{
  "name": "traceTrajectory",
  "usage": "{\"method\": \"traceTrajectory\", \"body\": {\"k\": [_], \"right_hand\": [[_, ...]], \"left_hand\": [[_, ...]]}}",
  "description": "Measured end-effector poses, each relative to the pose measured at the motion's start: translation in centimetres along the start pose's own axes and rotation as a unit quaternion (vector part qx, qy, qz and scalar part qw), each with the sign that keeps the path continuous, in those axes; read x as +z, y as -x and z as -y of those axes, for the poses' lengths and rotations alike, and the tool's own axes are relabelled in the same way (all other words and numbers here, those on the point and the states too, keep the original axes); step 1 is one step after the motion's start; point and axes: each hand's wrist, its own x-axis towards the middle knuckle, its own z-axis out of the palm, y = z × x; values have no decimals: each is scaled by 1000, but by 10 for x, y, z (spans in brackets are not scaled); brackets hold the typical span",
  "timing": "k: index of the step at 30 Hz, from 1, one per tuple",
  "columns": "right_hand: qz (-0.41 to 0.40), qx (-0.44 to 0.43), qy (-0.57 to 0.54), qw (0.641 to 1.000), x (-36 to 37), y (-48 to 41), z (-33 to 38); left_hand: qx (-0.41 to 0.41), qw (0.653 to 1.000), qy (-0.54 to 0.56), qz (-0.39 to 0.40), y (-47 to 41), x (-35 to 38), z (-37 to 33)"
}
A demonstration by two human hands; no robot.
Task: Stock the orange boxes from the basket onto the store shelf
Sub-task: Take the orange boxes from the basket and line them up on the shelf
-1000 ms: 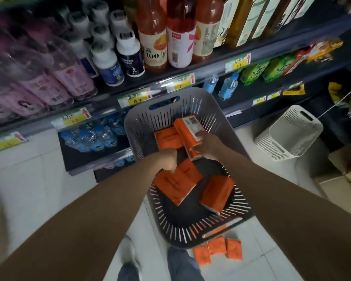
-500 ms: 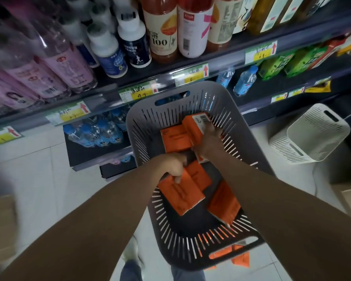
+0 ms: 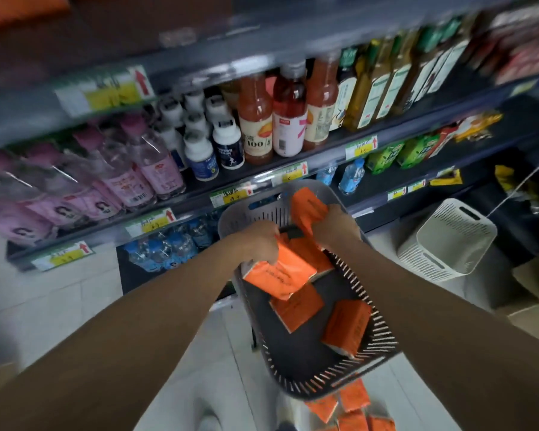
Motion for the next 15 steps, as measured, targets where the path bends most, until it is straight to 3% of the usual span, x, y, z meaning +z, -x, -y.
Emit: {"method": "traceTrajectory", "body": {"k": [10,15], "right_hand": [[-110,-57,-147,981,-94,107,66],[-178,-125,-193,957,-116,150,107]], "left_hand": [[67,988,39,-131,130,-91,-4],[107,962,86,-235,188,-124,12]]}}
